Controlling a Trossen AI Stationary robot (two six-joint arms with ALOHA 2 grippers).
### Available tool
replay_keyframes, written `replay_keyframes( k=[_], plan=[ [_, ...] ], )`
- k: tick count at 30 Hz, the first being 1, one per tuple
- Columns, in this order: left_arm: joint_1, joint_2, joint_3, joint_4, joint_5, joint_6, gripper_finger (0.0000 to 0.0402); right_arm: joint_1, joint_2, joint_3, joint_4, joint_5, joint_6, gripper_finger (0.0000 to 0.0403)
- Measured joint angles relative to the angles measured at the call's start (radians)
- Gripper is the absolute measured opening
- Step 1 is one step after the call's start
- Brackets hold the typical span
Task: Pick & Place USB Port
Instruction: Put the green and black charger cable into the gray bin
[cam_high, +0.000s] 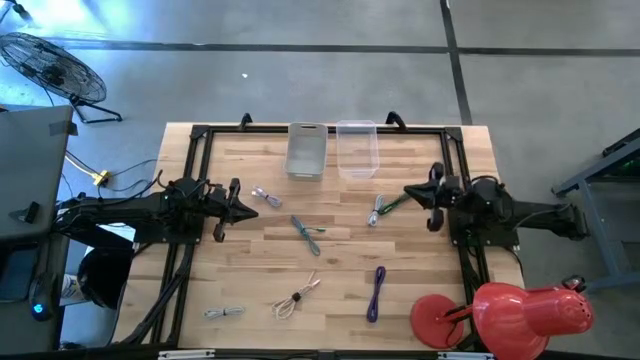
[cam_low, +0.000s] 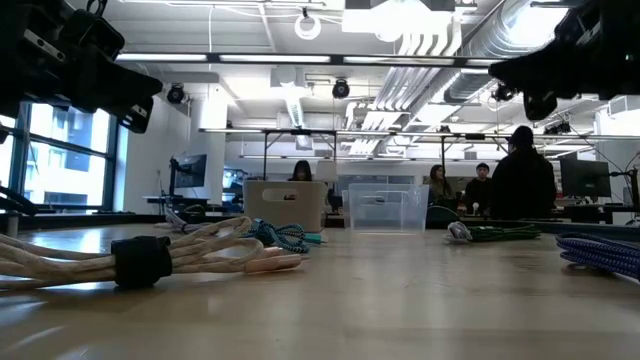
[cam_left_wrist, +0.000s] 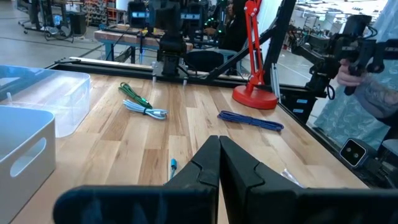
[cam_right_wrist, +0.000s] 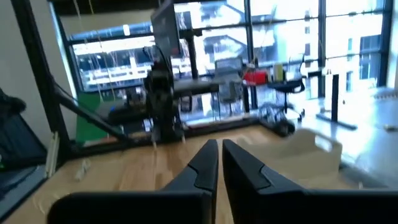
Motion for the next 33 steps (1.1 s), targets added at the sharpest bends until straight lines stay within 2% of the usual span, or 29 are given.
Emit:
replay_keyframes(
  k=[9, 18, 27, 33],
  plan=[
    [0.0, 0.0, 0.0, 0.0, 0.0, 0.0, 0.0, 0.0, 0.07, 0.184, 0.003, -0.055, -0.134, 0.0065],
    [0.0, 0.0, 0.0, 0.0, 0.0, 0.0, 0.0, 0.015, 0.299, 0.427, -0.131, -0.062, -0.185, 0.0098],
    [0.0, 0.0, 0.0, 0.0, 0.0, 0.0, 0.0, 0.116, 0.537, 0.708, -0.332, -0.035, -0.257, 0.0103],
    [0.0, 0.0, 0.0, 0.0, 0.0, 0.0, 0.0, 0.15, 0.629, 0.819, -0.348, -0.011, -0.306, 0.0104]
  ],
)
